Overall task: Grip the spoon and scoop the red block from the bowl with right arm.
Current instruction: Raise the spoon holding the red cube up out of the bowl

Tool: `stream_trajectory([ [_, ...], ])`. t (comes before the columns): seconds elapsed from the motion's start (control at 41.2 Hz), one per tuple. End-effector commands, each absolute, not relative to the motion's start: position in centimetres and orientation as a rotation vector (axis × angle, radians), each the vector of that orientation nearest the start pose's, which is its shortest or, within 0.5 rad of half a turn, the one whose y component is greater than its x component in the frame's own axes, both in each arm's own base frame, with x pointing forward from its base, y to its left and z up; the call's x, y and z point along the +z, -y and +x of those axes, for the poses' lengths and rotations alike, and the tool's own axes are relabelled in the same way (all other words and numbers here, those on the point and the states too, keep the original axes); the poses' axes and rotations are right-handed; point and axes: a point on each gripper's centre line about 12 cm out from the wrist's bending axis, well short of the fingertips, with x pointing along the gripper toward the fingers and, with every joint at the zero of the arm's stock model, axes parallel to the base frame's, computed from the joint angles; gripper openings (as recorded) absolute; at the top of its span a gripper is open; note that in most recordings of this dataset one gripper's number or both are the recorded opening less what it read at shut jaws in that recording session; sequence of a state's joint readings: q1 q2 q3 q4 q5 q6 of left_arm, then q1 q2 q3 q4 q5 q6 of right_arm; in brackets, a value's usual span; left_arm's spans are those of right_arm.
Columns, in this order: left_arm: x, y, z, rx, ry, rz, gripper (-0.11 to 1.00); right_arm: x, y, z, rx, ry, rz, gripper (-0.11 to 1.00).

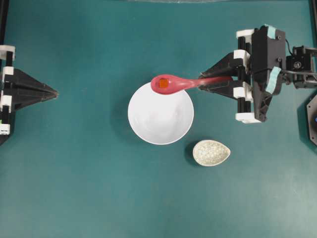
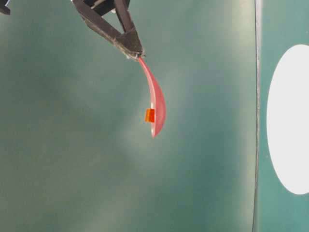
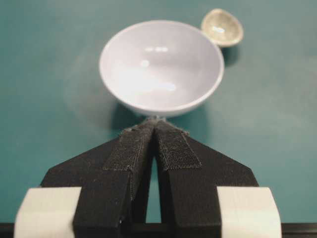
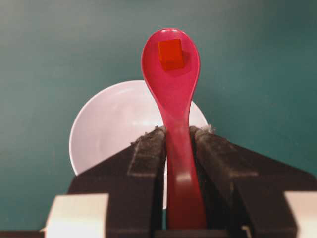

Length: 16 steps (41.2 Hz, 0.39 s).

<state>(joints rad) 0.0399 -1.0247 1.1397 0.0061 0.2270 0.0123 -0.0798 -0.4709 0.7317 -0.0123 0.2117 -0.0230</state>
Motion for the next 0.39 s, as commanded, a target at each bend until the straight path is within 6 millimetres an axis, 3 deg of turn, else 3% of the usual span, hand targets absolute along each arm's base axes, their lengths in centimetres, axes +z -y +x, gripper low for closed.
stream_trajectory([
  [0.0,26.79,-0.76,18.55,0.038,-0.313,0.017,0.00,30.55,2.49,31.30,-0.072,-0.431,-0.023,0.24],
  [0.364,26.83,-0.73,18.56,0.036,-0.310,0.017,0.00,30.54,2.49,31.31,-0.072,-0.428,-0.023,0.24],
])
